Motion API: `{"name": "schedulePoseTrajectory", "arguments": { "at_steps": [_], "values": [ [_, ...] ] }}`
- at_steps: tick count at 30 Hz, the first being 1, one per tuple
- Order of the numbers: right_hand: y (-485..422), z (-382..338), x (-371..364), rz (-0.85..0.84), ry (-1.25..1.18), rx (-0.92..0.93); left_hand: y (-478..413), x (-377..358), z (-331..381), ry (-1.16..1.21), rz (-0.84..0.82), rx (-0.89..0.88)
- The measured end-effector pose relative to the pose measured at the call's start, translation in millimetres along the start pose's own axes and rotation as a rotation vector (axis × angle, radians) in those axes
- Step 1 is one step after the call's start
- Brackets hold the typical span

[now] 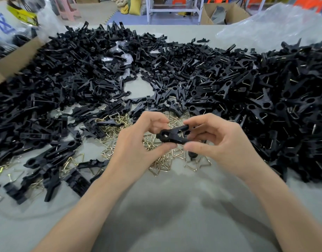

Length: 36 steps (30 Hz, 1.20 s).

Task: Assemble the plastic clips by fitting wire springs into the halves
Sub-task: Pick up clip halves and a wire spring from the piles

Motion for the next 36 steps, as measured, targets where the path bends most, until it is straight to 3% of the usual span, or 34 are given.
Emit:
{"name": "schedulePoseTrajectory", "arguments": {
  "at_steps": [3,9,16,20,23,26,31,33,36],
  "values": [
    [-1,1,-1,-0.042,0.162,0.055,-1,2,-1,0.014,-0.005,-0.005],
    [-2,0,0,-0.031,0.23,0.106,-2,2,-1,-0.045,-0.023,-0.029],
    [0,-2,1,0.148,0.267,0.14,-4,3,-1,-0.005,-0.024,0.009],
    [0,-2,14,0.272,0.187,0.144,-7,11,-12,-0.164,0.003,0.098],
    [0,-3,31,0.422,0.192,0.138,-7,11,-23,-0.332,-0.118,0.203],
    [1,-5,49,0.563,0.12,0.134,-5,5,-23,-0.467,-0.254,0.176],
    [5,-1,70,0.857,-0.201,0.11,-4,-1,-21,-0.505,-0.311,0.122],
    [4,3,73,0.893,-0.269,0.056,-4,-2,-22,-0.48,-0.302,0.097],
    [4,5,63,0.815,-0.228,0.021,-5,-2,-20,-0.448,-0.281,0.061]
  ]
}}
Point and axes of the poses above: each hand's wrist, its own y-axis away from the middle knuckle, its own x-axis out of the back of the hand, z = x × y, the point moved 4 cm from there along -y, towards the middle knuckle, and after that the axes turned 5 degrees about x, right-handed, at the moved point
